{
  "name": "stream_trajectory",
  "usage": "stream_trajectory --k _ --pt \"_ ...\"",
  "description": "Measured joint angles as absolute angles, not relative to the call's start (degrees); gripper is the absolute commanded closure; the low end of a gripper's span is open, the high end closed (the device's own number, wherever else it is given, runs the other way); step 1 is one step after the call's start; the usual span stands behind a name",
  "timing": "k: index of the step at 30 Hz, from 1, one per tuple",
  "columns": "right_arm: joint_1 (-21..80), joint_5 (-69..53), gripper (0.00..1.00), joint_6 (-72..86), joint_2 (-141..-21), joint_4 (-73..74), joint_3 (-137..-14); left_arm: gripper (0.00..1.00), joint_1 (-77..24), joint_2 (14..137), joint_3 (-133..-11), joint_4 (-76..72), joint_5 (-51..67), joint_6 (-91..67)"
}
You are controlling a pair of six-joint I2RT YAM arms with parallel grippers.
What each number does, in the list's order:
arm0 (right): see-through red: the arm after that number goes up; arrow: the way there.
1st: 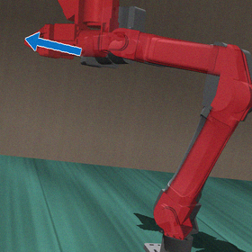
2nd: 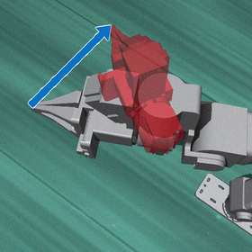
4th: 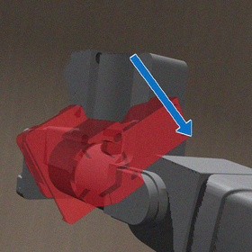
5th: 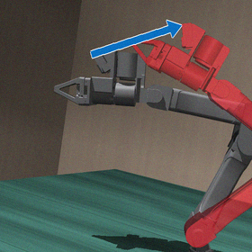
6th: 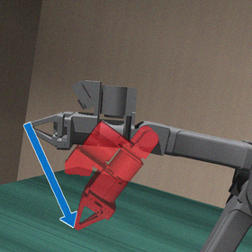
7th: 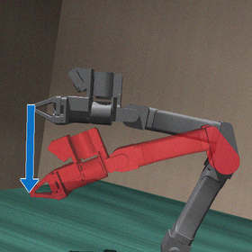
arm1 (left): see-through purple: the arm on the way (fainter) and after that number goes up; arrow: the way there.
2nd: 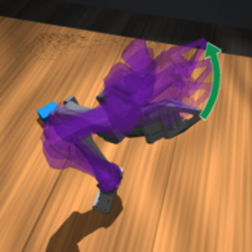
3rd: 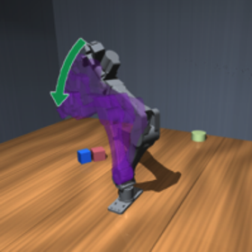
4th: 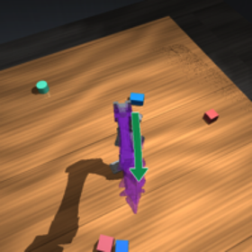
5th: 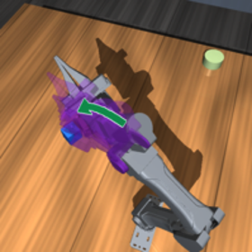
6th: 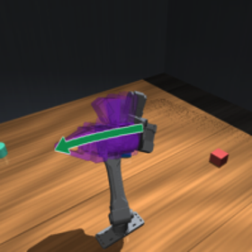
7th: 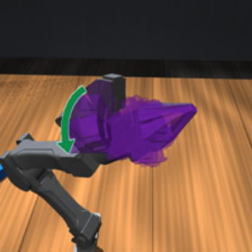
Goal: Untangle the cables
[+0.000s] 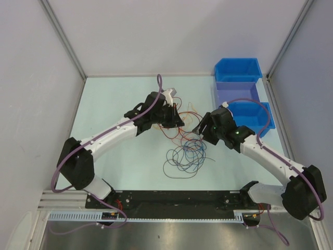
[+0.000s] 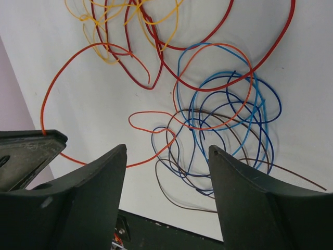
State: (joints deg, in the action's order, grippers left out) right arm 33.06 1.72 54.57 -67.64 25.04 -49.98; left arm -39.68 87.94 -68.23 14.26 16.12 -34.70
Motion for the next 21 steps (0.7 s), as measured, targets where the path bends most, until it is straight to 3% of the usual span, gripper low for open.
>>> stream_trajectory --k 7,21 --pt "33.3 0.6 0.37 58.4 -71.7 23.0 -49.5 1.0 -39.7 87.5 -67.9 14.1 16.1 -34.7" --pt "33.5 -2.0 0.6 60.1 -75.5 18.4 -48.4 1.0 -39.7 87.2 -67.3 13.8 16.1 -34.7"
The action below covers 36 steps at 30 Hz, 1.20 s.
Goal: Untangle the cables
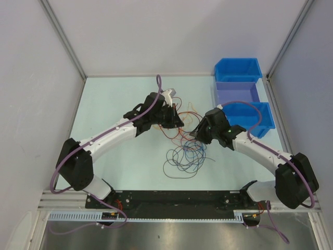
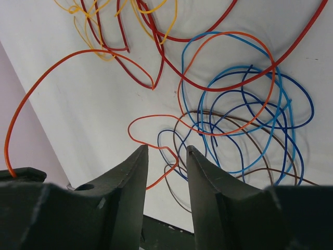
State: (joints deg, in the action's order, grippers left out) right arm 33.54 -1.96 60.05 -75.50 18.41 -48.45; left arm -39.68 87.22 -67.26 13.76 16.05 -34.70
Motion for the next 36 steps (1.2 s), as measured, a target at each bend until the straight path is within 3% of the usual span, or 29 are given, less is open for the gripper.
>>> stream_trajectory --k 7,12,13,16,17,18,24,36 --pt "33.7 -3.2 0.72 60.4 -75.7 17.7 -48.4 1.0 -39.7 87.2 -67.2 13.6 15.8 -34.7" --pt "34.2 -3.9 1.0 60.7 -76.0 17.5 -48.4 1.0 -39.7 87.2 -67.2 12.9 15.6 -34.7" --pt "34.2 -4.1 1.0 60.8 -76.0 17.4 -48.4 1.0 -39.7 87.2 -67.2 12.9 15.6 -34.7" --pt "34.0 -4.7 1.0 60.9 -76.0 17.0 -48.4 0.43 -39.7 87.2 -67.2 13.0 15.7 -34.7" --pt "33.7 -5.1 1.0 60.8 -75.9 17.0 -48.4 0.12 -39.7 87.2 -67.2 13.0 15.6 -34.2" --pt "33.2 -5.4 1.0 60.8 -75.7 16.8 -48.4 0.01 -39.7 87.1 -67.2 13.5 15.6 -34.4" --pt "28.2 -6.3 1.0 57.5 -70.1 18.5 -49.9 0.0 -39.7 82.7 -67.2 20.7 10.4 -31.8" --pt "25.7 -4.1 1.0 44.4 -66.5 25.9 -71.1 0.0 -39.6 68.2 -64.9 32.2 0.3 -26.0"
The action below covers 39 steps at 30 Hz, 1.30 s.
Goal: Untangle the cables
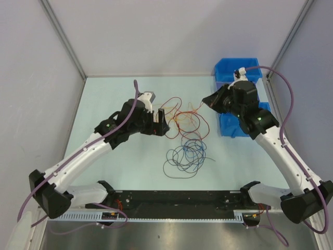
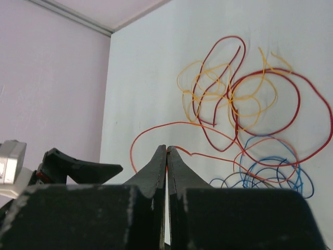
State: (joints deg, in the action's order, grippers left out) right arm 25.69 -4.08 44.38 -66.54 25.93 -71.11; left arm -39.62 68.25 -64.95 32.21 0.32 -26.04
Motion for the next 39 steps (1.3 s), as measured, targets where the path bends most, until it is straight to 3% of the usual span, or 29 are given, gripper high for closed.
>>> stream_trajectory --k 12,24,39 --pt "25.3 -0.6 1.0 35.3 -74.3 34.1 -91.7 0.0 -39.6 55.4 -58.3 39.2 -5.9 -23.6" --pt "22.6 2.0 1.0 29.5 -82.7 36.5 -111.3 0.01 -39.6 49.5 -48.3 36.6 -5.6 -22.8" --pt "12.6 0.8 1.0 26.6 -88.3 35.2 -114.9 0.0 -39.7 45.1 -46.6 36.7 -5.6 -22.9"
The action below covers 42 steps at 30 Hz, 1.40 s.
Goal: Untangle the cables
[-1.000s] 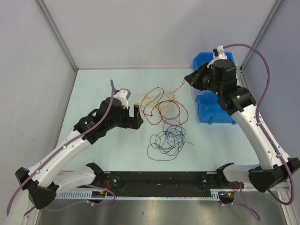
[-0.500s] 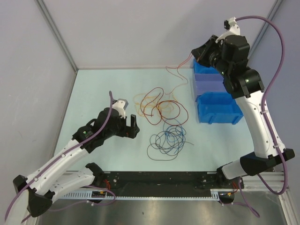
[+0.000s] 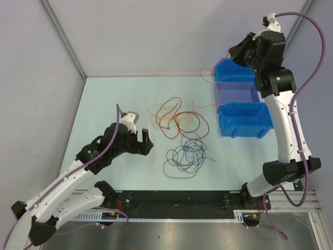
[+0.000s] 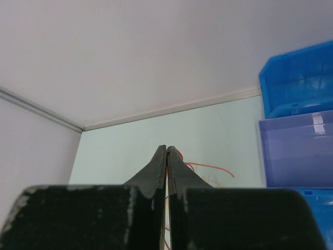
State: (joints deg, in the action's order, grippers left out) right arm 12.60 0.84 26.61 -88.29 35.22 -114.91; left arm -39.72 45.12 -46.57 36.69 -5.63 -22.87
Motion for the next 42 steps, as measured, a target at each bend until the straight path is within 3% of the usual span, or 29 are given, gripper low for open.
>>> stream_trajectory --k 23,34,42 --pt "-4.1 -6.6 1.0 25.5 -92.1 30.7 -116.0 0.0 -39.7 45.9 -46.5 36.3 -9.0 -23.5" --pt "-7.5 -6.9 1.0 23.9 -92.5 26.9 -111.2 0.0 -39.7 47.9 -46.4 38.7 -14.9 -25.0" --pt "-8.3 -6.8 1.0 22.3 -96.6 25.1 -108.4 0.0 -39.9 42.6 -46.4 41.3 -15.3 -26.2"
